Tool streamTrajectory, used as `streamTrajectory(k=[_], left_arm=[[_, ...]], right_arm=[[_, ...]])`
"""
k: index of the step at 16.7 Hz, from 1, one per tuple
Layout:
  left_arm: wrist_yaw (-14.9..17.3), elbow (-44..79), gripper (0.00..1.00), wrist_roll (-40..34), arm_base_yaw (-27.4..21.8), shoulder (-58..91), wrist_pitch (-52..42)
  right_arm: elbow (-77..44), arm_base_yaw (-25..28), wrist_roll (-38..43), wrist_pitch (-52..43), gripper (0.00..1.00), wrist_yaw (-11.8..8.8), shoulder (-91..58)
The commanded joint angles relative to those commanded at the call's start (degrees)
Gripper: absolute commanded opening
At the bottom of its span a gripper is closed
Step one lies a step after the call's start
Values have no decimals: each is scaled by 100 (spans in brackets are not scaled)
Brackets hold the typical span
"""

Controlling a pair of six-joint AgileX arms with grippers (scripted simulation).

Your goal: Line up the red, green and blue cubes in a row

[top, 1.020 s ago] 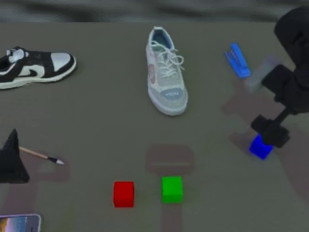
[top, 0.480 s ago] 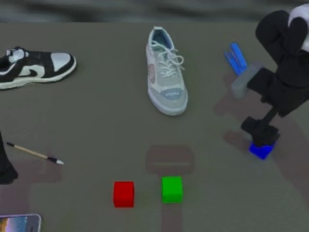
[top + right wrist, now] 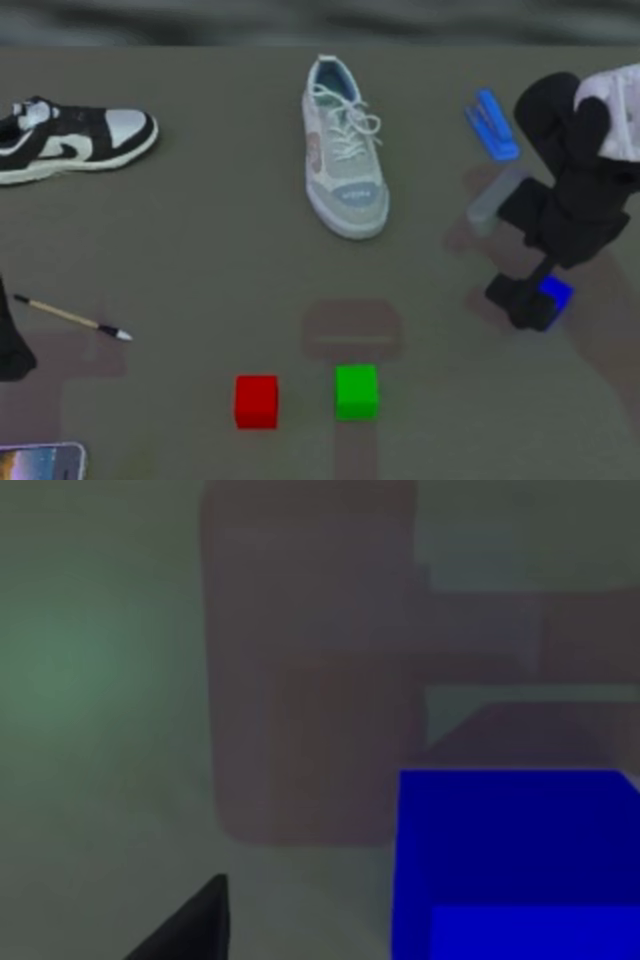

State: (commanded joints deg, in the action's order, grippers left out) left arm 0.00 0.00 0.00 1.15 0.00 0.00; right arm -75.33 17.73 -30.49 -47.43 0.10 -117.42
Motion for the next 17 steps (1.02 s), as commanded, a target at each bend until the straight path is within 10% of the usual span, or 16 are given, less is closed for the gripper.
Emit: streamTrajectory(k=[7, 17], left_arm=[[0, 0, 100, 0, 0, 0, 0], [0, 0, 100, 0, 0, 0, 0]], right_arm=[[274, 8, 8, 459, 100, 2, -232], [274, 8, 8, 459, 25, 2, -232]])
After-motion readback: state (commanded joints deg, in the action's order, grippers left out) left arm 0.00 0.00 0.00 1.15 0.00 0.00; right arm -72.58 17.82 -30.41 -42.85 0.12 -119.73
